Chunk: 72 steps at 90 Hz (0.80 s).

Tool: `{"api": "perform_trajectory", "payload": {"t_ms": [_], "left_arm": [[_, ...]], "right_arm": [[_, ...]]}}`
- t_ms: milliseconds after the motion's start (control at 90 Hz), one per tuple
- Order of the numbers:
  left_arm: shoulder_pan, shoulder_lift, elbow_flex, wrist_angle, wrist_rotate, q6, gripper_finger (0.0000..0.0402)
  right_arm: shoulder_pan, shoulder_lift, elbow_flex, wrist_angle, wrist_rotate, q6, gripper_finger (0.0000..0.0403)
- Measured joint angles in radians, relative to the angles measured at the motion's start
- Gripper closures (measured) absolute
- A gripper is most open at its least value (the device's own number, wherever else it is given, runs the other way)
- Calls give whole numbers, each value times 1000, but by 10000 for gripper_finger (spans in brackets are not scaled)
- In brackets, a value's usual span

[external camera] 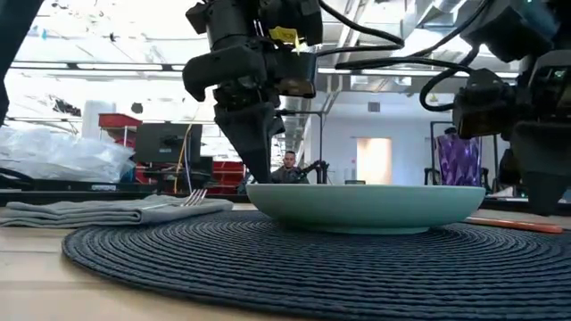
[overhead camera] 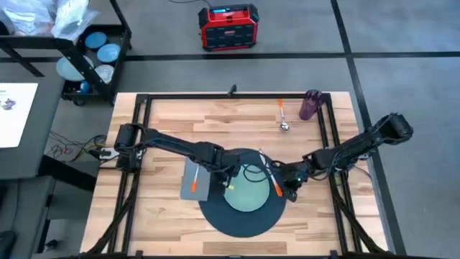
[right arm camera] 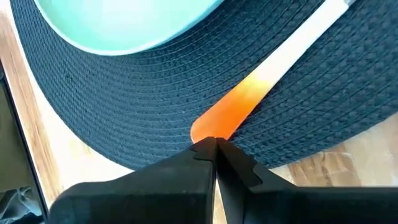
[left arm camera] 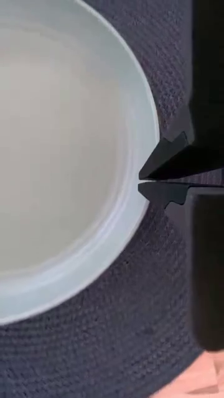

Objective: Set table place
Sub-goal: Put the orange knife on the blue placemat

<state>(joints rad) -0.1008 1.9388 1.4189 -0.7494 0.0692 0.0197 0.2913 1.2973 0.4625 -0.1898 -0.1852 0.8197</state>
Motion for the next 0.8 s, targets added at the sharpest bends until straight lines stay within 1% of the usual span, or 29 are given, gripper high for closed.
{"api": "perform_trajectory", "payload": {"t_ms": [211, 289, 389, 500, 689, 800], "left_arm": [[-2, 0, 0, -1, -2, -1, 401], [-2, 0, 0, -2, -2, -3, 401], [-2, 0, 0, -2, -2, -5, 401], [-2, 0, 0, -1, -3, -5, 401], [-2, 0, 0, 7, -6, -5, 401], [-2, 0, 0, 8, -6, -5, 401]], "right_arm": [[-14, 44, 0, 12, -10, -25, 403], [-20, 73, 3, 47, -28, -36, 403], [-31, 113, 2, 102, -74, -58, 403], [-33, 136, 2, 157, -94, -78, 403], [-34, 141, 2, 161, -101, -93, 403], [-41, 141, 19, 131, -113, -117, 403]]}}
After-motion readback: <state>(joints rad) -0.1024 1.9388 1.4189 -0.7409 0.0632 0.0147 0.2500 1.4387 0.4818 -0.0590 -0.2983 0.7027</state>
